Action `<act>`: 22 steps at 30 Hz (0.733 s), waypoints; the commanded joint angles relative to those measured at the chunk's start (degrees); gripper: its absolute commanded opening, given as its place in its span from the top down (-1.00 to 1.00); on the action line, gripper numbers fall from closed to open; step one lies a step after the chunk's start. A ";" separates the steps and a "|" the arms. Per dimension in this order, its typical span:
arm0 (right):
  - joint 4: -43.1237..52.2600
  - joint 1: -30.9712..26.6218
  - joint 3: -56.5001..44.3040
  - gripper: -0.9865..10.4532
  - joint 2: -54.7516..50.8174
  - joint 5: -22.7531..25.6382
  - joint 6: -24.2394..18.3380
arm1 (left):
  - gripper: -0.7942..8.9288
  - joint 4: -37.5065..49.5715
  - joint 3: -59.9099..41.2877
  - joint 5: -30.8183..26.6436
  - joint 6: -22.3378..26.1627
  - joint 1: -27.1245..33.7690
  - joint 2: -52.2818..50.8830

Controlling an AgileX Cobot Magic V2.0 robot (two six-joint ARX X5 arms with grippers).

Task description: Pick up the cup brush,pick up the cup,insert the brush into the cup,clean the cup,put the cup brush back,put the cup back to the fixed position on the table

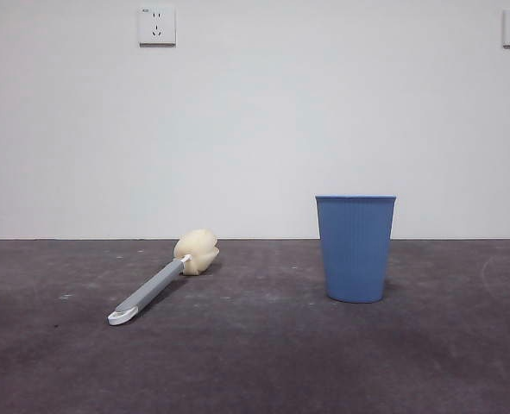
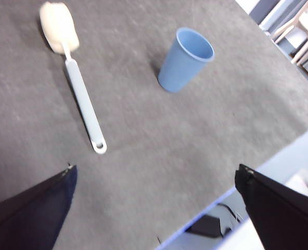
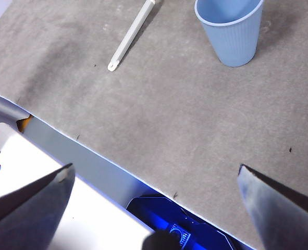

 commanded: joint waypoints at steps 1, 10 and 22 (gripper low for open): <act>0.31 0.11 0.09 -0.27 0.07 -0.04 0.79 | -0.38 4.68 0.26 -1.84 -3.58 -1.44 2.05; 0.48 0.11 0.09 -0.27 0.09 -0.04 1.05 | -0.38 13.55 3.45 -16.70 -7.37 -13.09 17.57; 0.70 0.11 0.09 -0.27 0.09 -0.04 1.88 | -0.38 19.32 21.90 -40.52 -8.98 -29.38 55.28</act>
